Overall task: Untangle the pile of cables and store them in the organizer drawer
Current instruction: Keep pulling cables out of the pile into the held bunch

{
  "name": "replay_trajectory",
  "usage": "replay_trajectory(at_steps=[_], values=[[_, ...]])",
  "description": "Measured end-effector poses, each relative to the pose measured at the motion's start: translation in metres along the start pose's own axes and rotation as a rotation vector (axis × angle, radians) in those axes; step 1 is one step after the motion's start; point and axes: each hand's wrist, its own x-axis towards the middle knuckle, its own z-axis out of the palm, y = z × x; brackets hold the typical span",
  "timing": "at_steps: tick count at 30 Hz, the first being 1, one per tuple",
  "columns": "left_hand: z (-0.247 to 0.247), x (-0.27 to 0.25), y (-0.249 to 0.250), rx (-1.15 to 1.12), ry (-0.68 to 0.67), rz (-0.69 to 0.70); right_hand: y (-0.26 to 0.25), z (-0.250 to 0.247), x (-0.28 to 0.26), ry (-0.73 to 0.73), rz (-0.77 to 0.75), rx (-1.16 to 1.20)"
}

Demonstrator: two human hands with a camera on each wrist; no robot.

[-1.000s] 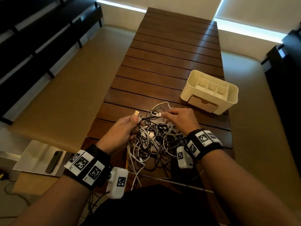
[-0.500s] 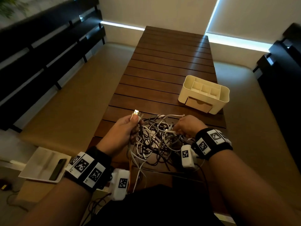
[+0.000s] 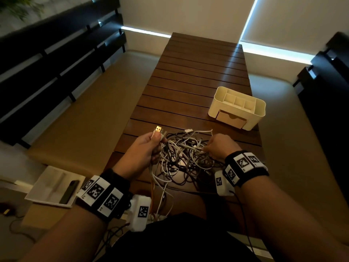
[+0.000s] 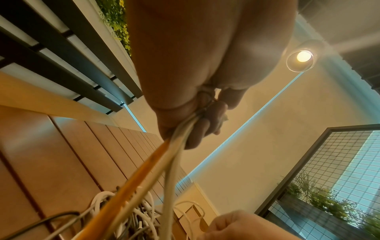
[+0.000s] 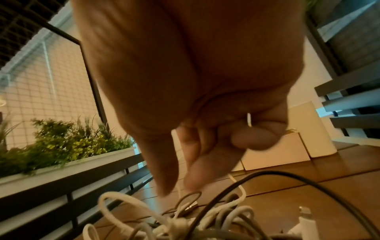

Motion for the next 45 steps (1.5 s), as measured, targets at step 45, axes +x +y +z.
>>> replay_trajectory(at_steps=[45], values=[[0.0, 0.016, 0.0, -0.007, -0.021, -0.006, 0.014, -0.013, -0.015, -0.278, -0.207, 0.278]])
